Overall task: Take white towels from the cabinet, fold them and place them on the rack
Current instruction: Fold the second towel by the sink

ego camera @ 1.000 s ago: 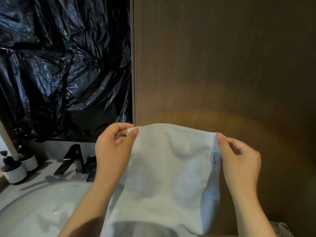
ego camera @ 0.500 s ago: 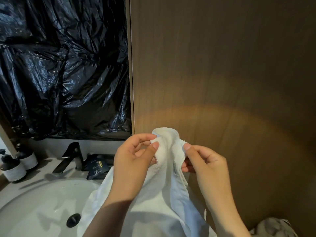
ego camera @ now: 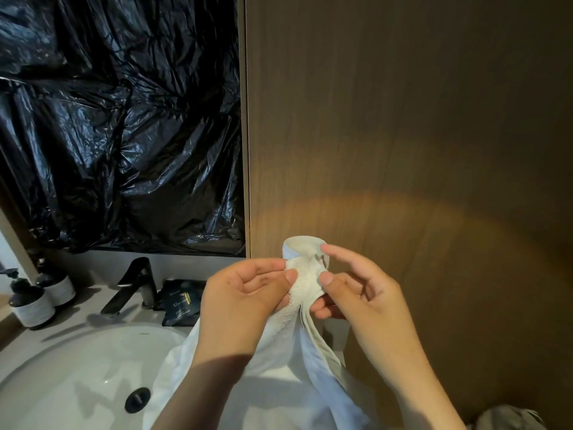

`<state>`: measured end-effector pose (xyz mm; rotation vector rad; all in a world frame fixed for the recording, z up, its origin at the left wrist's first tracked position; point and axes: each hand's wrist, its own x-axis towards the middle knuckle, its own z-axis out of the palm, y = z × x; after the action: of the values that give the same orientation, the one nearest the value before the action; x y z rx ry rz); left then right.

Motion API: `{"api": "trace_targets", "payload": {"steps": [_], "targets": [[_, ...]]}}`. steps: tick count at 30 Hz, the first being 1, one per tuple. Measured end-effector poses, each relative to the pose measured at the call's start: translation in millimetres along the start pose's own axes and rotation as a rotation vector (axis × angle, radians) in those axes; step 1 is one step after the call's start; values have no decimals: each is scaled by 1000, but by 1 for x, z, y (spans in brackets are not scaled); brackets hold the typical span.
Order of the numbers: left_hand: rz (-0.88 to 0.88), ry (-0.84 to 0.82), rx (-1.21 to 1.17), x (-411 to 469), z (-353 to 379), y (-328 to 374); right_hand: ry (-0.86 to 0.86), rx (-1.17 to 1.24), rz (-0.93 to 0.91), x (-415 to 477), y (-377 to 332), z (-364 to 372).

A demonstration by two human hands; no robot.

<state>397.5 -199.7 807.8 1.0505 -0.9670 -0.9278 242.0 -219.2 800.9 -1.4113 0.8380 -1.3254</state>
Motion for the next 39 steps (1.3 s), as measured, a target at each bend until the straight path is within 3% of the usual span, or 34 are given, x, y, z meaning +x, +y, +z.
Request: {"api": "trace_targets", "payload": {"steps": [13,20,27,34,39], "targets": [[-2,-18,5,-2,-2,3,-297,91,115,5,-4,-26],[-12,-57,43,-6,-1,-1,-205,21,7,11,4,-22],[-36,-43,48,-6,4,-7,-134,-384,-150,11,1,-26],[-38,-94,37,-9,8,-8,-206,-200,-117,9,-5,-23],[-12,-125,24,-13,8,-7,-190,-196,-150,9,-2,-18]]}}
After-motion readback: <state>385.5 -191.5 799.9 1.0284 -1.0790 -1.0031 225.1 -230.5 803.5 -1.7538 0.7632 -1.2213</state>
